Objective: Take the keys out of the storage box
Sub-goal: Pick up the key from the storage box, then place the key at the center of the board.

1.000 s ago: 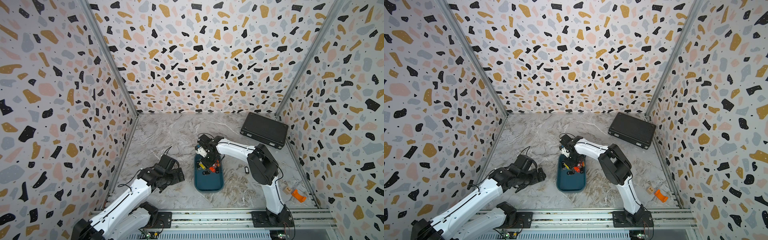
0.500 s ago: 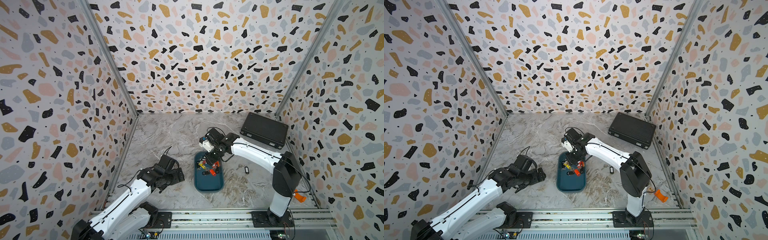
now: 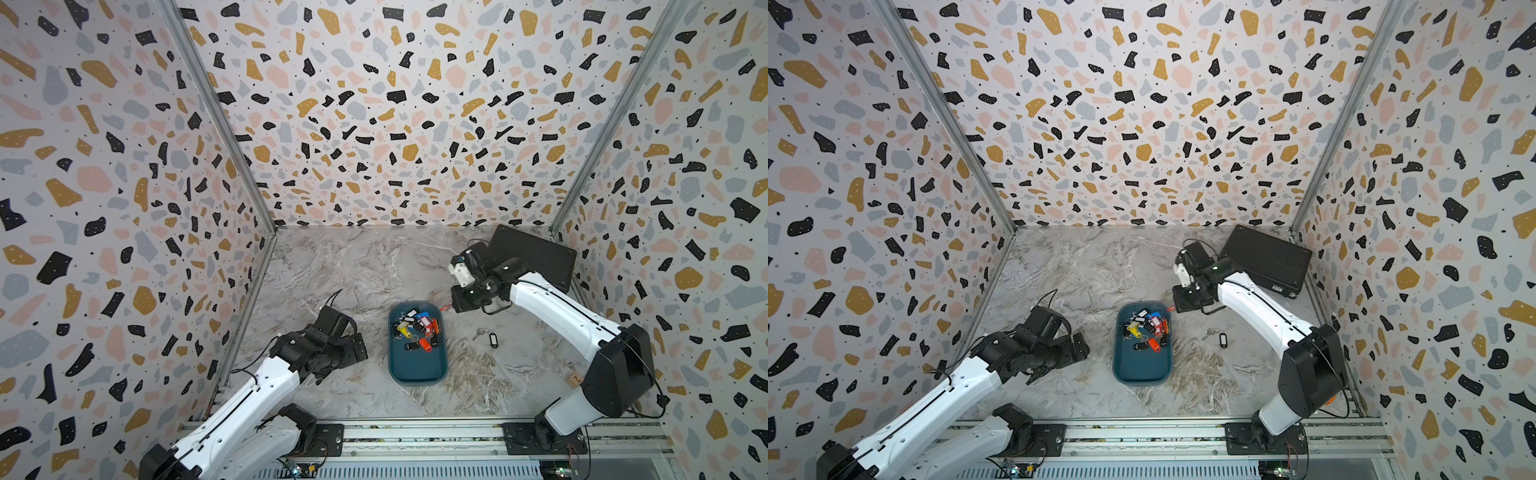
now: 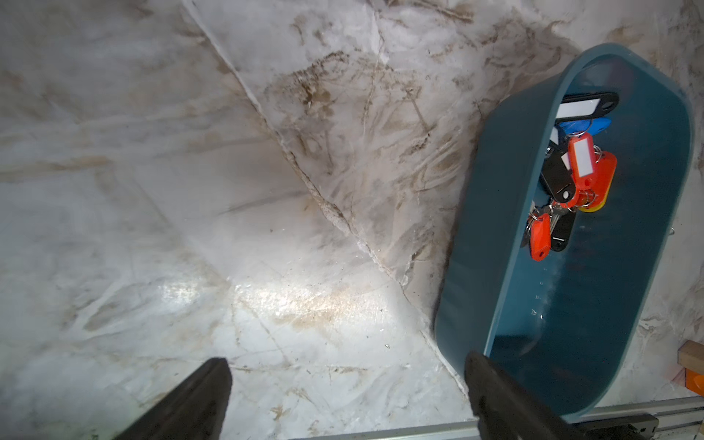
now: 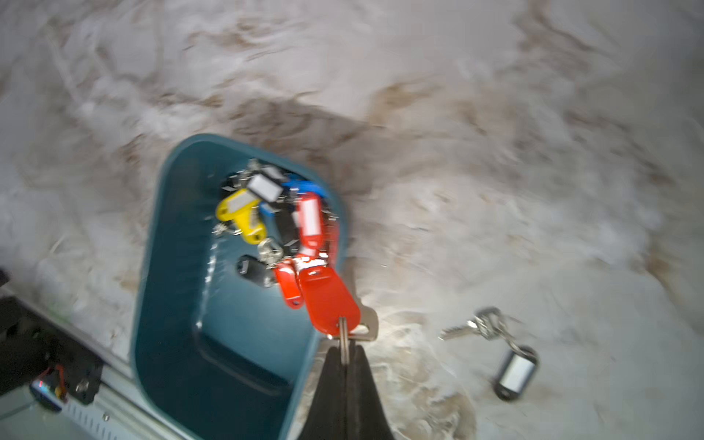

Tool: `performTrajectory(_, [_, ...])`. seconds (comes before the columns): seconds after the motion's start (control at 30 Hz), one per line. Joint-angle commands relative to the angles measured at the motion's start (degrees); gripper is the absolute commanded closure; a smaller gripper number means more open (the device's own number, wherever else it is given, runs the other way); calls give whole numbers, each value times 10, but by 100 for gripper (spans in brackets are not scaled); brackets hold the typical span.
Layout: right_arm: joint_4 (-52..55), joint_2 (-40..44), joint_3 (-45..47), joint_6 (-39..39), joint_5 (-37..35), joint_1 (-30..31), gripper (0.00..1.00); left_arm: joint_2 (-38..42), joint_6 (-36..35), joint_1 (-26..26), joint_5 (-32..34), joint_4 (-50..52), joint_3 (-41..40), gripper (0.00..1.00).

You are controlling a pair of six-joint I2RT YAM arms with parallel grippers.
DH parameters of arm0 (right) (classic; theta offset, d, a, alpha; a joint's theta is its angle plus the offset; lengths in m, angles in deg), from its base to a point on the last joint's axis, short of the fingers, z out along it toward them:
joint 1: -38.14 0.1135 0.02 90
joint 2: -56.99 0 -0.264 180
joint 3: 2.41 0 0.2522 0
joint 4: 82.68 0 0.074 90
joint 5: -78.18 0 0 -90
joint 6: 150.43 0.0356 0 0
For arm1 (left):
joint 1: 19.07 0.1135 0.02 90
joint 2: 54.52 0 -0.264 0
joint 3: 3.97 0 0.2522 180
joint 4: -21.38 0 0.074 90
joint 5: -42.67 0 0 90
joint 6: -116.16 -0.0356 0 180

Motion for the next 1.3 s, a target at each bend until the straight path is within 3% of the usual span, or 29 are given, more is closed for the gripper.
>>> performTrajectory(0.0, [29,26,40,21,-34,-47,100,-14,-11,3,7,23,30,0])
performTrajectory(0.47, [-32,-100,61,25,-27,-133,98,-66,-66,-8,10,36,120,9])
performTrajectory(0.5, [-32,-104,59,25,-28,-134,91,-69,-68,-11,10,35,124,9])
performTrajectory(0.57, [-31,-105,60,25,-25,-136,63,-78,-71,-23,15,34,133,11])
performTrajectory(0.6, [-27,-103,62,26,-26,-136,11,-84,-72,-30,17,34,137,12])
performTrajectory(0.63, [-23,-97,64,27,-27,-136,1,-92,-75,-37,21,34,145,13])
performTrajectory(0.7, [-13,-77,72,30,-27,-136,1,-108,-79,-52,29,35,159,16])
performTrajectory(0.83, [9,3,92,28,-32,-136,12,-159,-94,-86,53,42,206,23])
performTrajectory(0.93, [34,64,93,24,-37,-136,29,-202,-106,-113,74,50,248,31])
performTrajectory(1.07, [50,130,92,23,-13,-136,55,-265,-131,-149,100,59,302,53])
performTrajectory(1.1, [49,140,93,24,-5,-136,64,-279,-140,-158,107,62,313,56])
performTrajectory(1.17, [49,156,95,23,16,-136,97,-315,-159,-174,122,72,339,64])
performTrajectory(1.27, [47,165,104,22,30,-135,100,-365,-184,-182,117,76,363,70])
